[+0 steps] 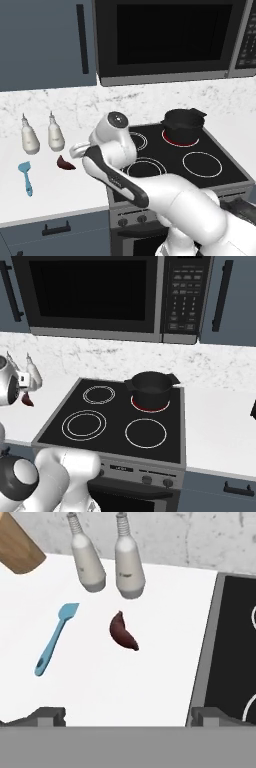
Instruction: Put the bell pepper and potato in the pot. Retrieve the spatula and lightly stir the vegetables in the pot.
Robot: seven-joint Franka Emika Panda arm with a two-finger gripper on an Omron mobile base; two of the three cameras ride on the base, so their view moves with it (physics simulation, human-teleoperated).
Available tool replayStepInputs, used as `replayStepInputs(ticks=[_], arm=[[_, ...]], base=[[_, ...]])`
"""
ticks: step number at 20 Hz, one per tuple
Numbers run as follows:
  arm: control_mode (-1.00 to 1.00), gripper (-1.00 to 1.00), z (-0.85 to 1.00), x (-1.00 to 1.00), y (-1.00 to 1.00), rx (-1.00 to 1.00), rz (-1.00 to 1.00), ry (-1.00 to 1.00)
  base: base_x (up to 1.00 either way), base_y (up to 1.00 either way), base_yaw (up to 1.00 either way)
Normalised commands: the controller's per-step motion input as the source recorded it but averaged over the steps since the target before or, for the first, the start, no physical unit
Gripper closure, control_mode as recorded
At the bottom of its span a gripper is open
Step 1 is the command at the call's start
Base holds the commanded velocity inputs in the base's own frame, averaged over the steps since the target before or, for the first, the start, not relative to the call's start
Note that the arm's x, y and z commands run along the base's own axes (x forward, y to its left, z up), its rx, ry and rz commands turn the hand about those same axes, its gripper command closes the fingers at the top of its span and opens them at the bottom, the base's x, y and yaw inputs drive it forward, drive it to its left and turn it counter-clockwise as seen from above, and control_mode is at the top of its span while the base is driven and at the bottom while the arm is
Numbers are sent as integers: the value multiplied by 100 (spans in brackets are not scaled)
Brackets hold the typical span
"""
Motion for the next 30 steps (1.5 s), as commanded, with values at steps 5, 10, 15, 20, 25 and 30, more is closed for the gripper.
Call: replayStepInputs(ticks=[5, 10, 15, 20, 25, 30], arm=[[-100, -100, -31, 16, 63, -4, 7, 5], [-100, -100, -39, 32, 30, -12, 0, 0], [-100, -100, -28, 41, 17, -11, 0, 1], [-100, -100, -27, 44, 19, -7, 0, 4], [-100, -100, -33, 40, 20, -5, 0, 5], [-100, -100, -43, 31, 20, -8, 0, 1]], base=[[0, 0, 0], [0, 0, 0], [0, 0, 0], [0, 0, 0], [0, 0, 0], [0, 0, 0]])
